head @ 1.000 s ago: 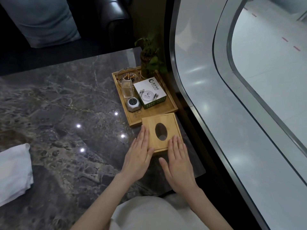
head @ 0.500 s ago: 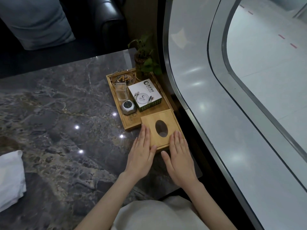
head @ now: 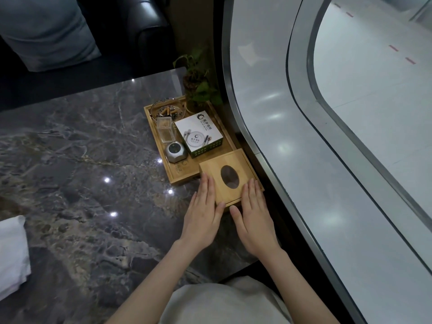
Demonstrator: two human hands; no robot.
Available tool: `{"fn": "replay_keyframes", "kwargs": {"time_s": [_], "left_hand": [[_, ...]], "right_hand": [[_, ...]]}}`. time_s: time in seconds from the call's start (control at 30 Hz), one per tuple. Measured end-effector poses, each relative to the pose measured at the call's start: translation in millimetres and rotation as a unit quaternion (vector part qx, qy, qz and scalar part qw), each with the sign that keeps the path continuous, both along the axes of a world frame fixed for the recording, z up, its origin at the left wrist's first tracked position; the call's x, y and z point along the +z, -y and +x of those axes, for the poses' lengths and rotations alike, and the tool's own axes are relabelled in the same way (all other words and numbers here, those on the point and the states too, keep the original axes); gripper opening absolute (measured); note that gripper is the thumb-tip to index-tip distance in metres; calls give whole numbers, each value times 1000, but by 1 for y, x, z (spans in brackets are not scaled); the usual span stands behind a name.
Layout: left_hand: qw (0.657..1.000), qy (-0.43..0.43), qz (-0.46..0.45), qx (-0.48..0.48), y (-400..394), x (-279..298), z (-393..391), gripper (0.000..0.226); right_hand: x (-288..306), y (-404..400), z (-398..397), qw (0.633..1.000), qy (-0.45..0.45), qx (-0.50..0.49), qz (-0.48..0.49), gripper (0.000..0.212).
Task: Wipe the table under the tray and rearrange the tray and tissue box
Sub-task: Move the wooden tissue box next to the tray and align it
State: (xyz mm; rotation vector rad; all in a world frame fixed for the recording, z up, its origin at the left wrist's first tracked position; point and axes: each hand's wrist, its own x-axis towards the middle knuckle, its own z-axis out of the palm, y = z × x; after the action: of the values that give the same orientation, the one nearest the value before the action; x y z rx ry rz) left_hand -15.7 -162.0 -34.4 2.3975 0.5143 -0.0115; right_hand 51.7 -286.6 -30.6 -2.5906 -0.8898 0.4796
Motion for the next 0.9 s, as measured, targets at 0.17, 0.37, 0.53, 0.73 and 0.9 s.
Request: {"fn": "replay_keyframes", "kwargs": {"time_s": [0.17, 0.37, 0.53, 0.73, 0.9], "left_hand": [[1000, -3, -6, 11, 4, 1, 2, 64], [1000, -3, -6, 10, 4, 1, 3, 64], [1000, -6, -1, 11, 3, 4, 3, 64], [997, 12, -60, 55, -10, 17, 4, 51], [992, 59, -50, 99, -36, 48, 18, 28]], "right_hand": [[1, 0, 1, 1000, -7, -8, 7, 82], [0, 0, 2, 1000, 0, 2, 4, 83], [7, -1, 3, 1000, 0, -1, 13, 83], [22, -8, 8, 994, 46, -60, 78, 42], [51, -33, 18, 986, -32, -72, 145, 28]]}}
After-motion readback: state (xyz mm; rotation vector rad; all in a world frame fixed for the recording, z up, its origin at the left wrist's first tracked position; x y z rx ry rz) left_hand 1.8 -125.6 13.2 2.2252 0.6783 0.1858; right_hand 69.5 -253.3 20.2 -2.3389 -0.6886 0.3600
